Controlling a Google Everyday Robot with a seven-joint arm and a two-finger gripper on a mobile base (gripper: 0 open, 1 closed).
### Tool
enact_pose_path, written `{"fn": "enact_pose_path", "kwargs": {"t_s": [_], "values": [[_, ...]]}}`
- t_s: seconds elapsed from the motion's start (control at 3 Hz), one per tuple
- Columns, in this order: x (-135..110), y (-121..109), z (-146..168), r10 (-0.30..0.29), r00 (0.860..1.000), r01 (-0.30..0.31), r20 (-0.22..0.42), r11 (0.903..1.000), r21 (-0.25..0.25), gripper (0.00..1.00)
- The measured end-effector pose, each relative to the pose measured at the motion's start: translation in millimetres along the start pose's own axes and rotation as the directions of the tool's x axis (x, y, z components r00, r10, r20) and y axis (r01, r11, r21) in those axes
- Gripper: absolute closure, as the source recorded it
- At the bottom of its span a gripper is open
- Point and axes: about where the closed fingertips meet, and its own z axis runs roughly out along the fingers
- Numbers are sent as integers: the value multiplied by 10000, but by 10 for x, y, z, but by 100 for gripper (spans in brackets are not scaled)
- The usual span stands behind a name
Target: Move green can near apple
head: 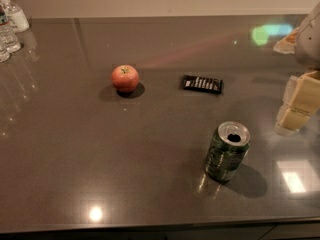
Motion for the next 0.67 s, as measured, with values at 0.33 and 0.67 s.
{"fn": "enact_pose_path", "kwargs": {"t_s": [0.33,0.67], "values": [[0,0,0,0,10000,0,0,10000,0,0],[-24,16,-7,-115,9997,116,214,9999,-82,0]]}}
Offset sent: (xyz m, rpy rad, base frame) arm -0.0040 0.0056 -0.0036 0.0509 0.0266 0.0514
